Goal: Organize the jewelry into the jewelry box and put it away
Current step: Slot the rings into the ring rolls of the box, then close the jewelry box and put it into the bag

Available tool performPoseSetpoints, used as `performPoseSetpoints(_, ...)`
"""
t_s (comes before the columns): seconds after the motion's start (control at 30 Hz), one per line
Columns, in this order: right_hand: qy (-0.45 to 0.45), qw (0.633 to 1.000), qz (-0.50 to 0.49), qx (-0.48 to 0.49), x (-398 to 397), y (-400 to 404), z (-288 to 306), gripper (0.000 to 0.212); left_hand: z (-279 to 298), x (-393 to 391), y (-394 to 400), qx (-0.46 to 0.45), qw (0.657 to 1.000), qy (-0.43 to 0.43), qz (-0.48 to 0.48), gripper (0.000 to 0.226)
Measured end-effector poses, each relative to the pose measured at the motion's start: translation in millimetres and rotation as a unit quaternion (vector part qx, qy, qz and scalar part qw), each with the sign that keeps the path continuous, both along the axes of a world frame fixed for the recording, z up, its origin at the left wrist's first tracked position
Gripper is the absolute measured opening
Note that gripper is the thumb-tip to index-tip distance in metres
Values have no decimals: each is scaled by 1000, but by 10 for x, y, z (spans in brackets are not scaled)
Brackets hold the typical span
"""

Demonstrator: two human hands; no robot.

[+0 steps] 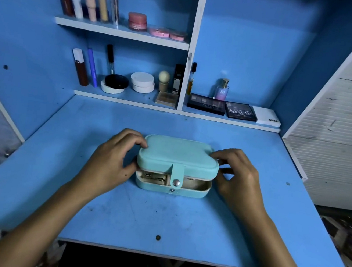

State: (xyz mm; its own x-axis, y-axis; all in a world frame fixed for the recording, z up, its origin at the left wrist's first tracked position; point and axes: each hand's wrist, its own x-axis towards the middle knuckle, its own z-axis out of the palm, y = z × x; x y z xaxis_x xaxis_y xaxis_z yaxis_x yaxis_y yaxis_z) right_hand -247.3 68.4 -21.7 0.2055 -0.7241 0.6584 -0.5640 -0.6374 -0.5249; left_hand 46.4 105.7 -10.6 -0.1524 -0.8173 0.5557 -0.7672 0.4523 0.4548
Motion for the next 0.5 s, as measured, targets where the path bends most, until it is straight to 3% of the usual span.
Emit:
performPoseSetpoints(0.27,20,999,3,-25,-31,60,-107,38,-66,27,86,-16,997,-77,-8,54)
performPoseSetpoints(0.37,12,1000,15,-9,-52,87,-137,43,-112,32,157,10,997,-70,-34,49)
performPoseSetpoints(0.5,34,997,44,56,-69,202,-105,56,-187,11,245,59,996,-30,-66,61)
